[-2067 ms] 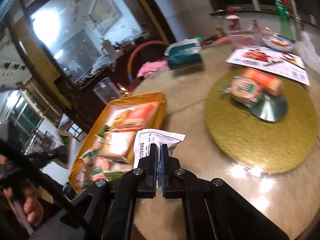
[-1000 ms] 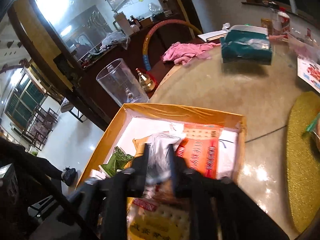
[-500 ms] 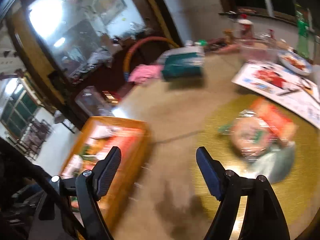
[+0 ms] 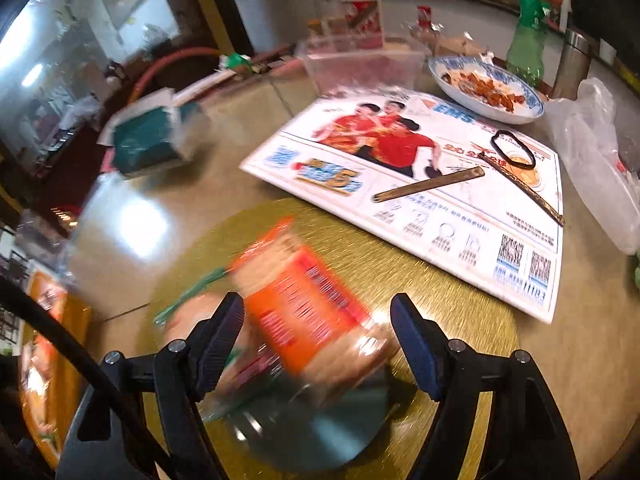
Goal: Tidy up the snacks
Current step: 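Grasp a round biscuit pack with the left tool while the right grasps an orange cracker pack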
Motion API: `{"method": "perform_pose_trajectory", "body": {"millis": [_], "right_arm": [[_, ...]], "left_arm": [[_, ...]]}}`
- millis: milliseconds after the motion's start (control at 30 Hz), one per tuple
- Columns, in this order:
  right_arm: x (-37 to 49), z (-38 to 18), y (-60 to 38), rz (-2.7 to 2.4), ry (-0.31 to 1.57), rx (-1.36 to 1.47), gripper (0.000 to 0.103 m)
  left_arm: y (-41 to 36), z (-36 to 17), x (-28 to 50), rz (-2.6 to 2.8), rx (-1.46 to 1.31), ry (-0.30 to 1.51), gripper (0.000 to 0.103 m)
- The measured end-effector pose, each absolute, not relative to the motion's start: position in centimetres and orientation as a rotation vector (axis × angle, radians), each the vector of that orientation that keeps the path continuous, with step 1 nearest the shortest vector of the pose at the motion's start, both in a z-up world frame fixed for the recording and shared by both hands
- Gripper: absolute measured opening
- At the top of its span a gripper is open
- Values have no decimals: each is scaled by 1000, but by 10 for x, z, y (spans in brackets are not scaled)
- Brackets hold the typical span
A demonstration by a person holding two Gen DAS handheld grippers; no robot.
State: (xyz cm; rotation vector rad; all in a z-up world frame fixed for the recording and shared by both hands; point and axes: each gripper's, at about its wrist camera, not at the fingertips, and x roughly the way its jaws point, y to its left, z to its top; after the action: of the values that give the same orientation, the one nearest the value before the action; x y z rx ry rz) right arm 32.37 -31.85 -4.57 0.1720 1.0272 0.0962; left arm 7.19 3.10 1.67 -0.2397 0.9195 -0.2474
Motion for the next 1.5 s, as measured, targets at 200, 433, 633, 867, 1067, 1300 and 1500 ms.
{"method": "perform_pose_trajectory", "body": {"millis": [200, 433, 633, 867, 1067, 1300, 1500], "right_arm": [[321, -61, -312, 171, 1081, 133, 64], [300, -69, -279, 174, 1103, -27, 65], [294, -70, -272, 66, 1132, 9, 58], [188, -72, -304, -144, 1109, 280, 56], [107, -74, -308, -226, 1013, 343, 55], [103, -73, -320, -186, 939, 397, 54], [105, -75, -321, -169, 918, 419, 54]], "left_arm": [[19, 13, 76, -267, -221, 934, 81], [9, 14, 76, -298, -203, 933, 81], [-2, 16, 96, -326, -221, 960, 81], [-51, 0, 176, -337, -163, 1061, 81], [-115, -17, 216, -396, 2, 1056, 81], [-193, -22, 244, -515, 158, 1021, 81], [-234, -56, 255, -573, 327, 1034, 81]]}}
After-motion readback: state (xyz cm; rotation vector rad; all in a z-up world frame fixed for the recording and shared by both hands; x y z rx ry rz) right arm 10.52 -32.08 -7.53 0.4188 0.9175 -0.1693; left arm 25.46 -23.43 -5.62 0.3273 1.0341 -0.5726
